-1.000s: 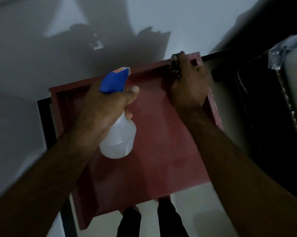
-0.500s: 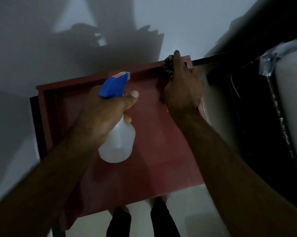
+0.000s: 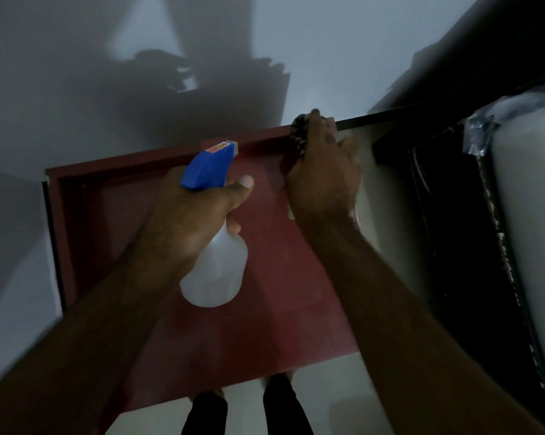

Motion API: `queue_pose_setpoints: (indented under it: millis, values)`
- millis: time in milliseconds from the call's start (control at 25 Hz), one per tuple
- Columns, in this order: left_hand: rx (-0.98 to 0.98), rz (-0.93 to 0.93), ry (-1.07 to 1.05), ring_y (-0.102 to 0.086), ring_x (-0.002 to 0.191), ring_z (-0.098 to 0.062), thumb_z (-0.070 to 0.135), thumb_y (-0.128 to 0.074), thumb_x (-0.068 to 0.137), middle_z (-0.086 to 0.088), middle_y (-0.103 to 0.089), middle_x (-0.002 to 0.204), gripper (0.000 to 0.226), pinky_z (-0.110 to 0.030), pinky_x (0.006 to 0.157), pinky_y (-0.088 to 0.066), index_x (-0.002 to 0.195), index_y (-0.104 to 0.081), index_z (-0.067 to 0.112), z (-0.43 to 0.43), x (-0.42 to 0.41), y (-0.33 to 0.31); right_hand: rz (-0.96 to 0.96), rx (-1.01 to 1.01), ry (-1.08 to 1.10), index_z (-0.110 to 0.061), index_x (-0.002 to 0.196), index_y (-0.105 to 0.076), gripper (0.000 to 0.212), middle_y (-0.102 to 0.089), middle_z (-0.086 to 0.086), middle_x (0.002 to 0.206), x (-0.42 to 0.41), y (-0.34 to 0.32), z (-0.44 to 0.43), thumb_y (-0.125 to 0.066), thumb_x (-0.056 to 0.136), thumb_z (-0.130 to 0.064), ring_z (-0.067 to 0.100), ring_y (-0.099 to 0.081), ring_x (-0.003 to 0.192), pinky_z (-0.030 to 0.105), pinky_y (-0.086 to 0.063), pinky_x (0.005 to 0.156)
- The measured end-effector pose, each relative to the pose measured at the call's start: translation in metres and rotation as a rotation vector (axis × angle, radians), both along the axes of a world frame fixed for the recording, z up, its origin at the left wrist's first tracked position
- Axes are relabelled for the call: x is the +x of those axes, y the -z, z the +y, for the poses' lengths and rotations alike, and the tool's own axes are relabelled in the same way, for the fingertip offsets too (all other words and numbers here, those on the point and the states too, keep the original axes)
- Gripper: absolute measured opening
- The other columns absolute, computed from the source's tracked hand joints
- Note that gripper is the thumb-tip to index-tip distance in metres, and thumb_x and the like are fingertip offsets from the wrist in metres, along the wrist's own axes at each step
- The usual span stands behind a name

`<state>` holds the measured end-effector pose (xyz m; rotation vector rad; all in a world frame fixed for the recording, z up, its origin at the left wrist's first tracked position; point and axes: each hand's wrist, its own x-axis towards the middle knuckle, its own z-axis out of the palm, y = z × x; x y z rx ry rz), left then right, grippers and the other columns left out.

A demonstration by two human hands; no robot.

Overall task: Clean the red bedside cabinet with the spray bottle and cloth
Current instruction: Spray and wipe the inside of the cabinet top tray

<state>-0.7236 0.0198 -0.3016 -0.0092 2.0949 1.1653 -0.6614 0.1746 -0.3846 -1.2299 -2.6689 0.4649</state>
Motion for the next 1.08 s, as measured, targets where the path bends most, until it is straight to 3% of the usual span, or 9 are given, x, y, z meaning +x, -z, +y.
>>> queue_pose_setpoints:
  millis: [160, 400, 520, 600, 680, 840, 920, 1000, 1080]
  values:
    - [0.003, -0.005, 0.017, -0.068, 0.06, -0.02, 0.036, -0.077, 0.085, -0.004, -0.063, 0.08, 0.04, -0.056, 0.085, -0.059, 0.117, -0.062, 0.016, 0.008, 0.002, 0.002, -0.004, -0.027, -0.027, -0.018, 0.156, -0.044, 0.078, -0.063, 0.008, 0.142, -0.003, -0.002, -0.01, -0.073, 0.084, -0.013, 0.035, -0.055, 0.125, 0.047, -0.054, 0.091]
    - [0.014, -0.007, 0.013, -0.066, 0.057, -0.02, 0.035, -0.079, 0.084, -0.006, -0.063, 0.08, 0.04, -0.059, 0.083, -0.058, 0.108, -0.062, 0.007, 0.015, 0.004, 0.005, 0.004, -0.095, -0.011, -0.017, 0.153, -0.043, 0.072, -0.058, 0.003, 0.147, -0.012, -0.011, -0.005, -0.067, 0.086, -0.011, 0.03, -0.048, 0.134, 0.046, -0.05, 0.099]
    - [0.032, -0.006, 0.028, -0.066, 0.059, -0.022, 0.035, -0.078, 0.084, -0.005, -0.062, 0.08, 0.041, -0.058, 0.082, -0.059, 0.116, -0.063, 0.014, 0.018, 0.006, 0.005, 0.039, -0.088, -0.066, -0.022, 0.15, -0.049, 0.069, -0.065, 0.003, 0.134, -0.001, -0.006, 0.005, -0.068, 0.084, -0.017, 0.028, -0.056, 0.124, 0.038, -0.049, 0.087]
    - [0.019, -0.016, 0.042, -0.067, 0.06, -0.022, 0.037, -0.077, 0.085, -0.005, -0.062, 0.075, 0.038, -0.054, 0.082, -0.06, 0.115, -0.064, 0.017, 0.018, 0.007, 0.006, 0.105, -0.214, -0.058, -0.029, 0.146, -0.056, 0.063, -0.071, 0.001, 0.121, 0.02, -0.01, 0.026, -0.062, 0.084, -0.024, 0.025, -0.066, 0.11, 0.032, -0.053, 0.083]
    - [0.005, -0.044, 0.064, -0.068, 0.059, -0.02, 0.039, -0.077, 0.085, -0.007, -0.064, 0.072, 0.038, -0.046, 0.078, -0.06, 0.111, -0.064, 0.014, 0.019, 0.008, 0.008, 0.283, -0.439, 0.044, -0.027, 0.143, -0.063, 0.057, -0.074, 0.0, 0.12, 0.048, -0.024, 0.049, -0.058, 0.088, -0.017, 0.021, -0.073, 0.104, 0.039, -0.062, 0.09]
    - [0.025, -0.113, 0.156, -0.069, 0.061, -0.018, 0.041, -0.078, 0.083, -0.002, -0.063, 0.077, 0.031, -0.048, 0.079, -0.06, 0.09, -0.061, 0.015, 0.027, 0.014, 0.018, 0.401, -0.699, 0.171, -0.03, 0.131, -0.067, 0.045, -0.074, -0.007, 0.109, 0.089, -0.047, 0.096, -0.061, 0.1, 0.001, 0.004, -0.075, 0.077, 0.024, -0.061, 0.057]
    - [0.046, -0.126, 0.189, -0.07, 0.063, -0.019, 0.043, -0.079, 0.081, 0.004, -0.063, 0.08, 0.028, -0.051, 0.083, -0.06, 0.091, -0.062, 0.021, 0.034, 0.017, 0.024, 0.382, -0.739, 0.112, -0.023, 0.138, -0.064, 0.049, -0.073, -0.005, 0.121, 0.081, -0.04, 0.117, -0.065, 0.096, 0.003, 0.001, -0.074, 0.094, 0.025, -0.064, 0.073]
    - [0.042, -0.135, 0.204, -0.07, 0.064, -0.017, 0.044, -0.079, 0.081, 0.008, -0.064, 0.083, 0.032, -0.052, 0.084, -0.06, 0.105, -0.066, 0.028, 0.043, 0.021, 0.03, 0.414, -0.787, 0.036, -0.016, 0.14, -0.062, 0.058, -0.07, 0.006, 0.131, 0.062, -0.027, 0.131, -0.07, 0.086, 0.006, 0.012, -0.071, 0.115, 0.039, -0.061, 0.096]
    - [0.025, -0.143, 0.219, -0.069, 0.062, -0.015, 0.045, -0.079, 0.08, 0.009, -0.065, 0.085, 0.039, -0.052, 0.085, -0.06, 0.115, -0.066, 0.032, 0.051, 0.023, 0.035, 0.441, -0.801, -0.061, -0.013, 0.137, -0.063, 0.064, -0.068, 0.01, 0.134, 0.045, -0.016, 0.142, -0.073, 0.076, 0.005, 0.018, -0.068, 0.122, 0.044, -0.057, 0.104]
